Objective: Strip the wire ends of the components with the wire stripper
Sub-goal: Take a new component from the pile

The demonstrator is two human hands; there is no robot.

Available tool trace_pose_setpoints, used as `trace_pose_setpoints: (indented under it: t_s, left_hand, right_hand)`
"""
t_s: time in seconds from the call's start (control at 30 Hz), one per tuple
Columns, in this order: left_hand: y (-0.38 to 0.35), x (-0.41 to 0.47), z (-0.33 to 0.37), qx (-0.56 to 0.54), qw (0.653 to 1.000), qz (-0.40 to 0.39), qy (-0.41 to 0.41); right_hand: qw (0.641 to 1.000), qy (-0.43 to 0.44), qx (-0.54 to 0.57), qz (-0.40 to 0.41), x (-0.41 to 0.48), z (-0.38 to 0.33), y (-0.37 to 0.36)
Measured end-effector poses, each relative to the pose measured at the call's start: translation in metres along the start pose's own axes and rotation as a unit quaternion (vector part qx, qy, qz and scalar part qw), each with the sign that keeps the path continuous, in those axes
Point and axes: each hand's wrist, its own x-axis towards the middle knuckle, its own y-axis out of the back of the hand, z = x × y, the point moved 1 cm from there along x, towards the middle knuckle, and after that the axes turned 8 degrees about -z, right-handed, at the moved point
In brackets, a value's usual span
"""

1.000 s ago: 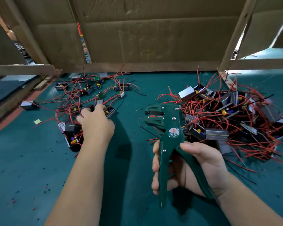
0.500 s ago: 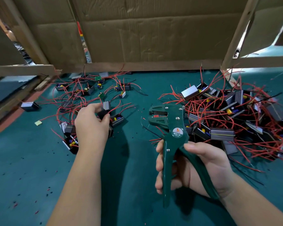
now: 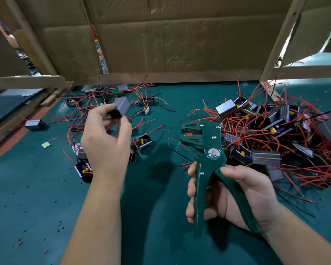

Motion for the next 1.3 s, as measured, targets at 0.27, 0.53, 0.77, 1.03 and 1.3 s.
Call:
trace_pose_setpoints:
  t_s: [0.27,0.53,0.77,1.03,1.3]
  left_hand:
    - [-0.011,0.001,0.023,-0.562,0.767,-0.081,0.298]
    - [-0.028,-0.015,0.031,-0.548,0.714,-0.220,0.376]
    - [-0.037,-0.030,0.023,-0.294,0.830,-0.373,0.293]
    - [-0.038,-0.040,0.026,-0.124,0.814,-0.554,0.128]
    - [-0.037,-0.036,0.016,0.058,0.855,-0.501,0.119]
  right_hand:
    - [0.998,0.037,0.012,0.042,0.000,-0.005,0.001]
    - [0.996,0.076,0.017,0.048,-0.002,-0.007,0.003]
    - [0.988,0.134,-0.012,0.075,-0.006,-0.012,0.002]
    - [0.986,0.151,-0.003,0.077,-0.011,-0.020,0.003]
    - [0.988,0.104,-0.015,0.117,-0.007,-0.012,0.010]
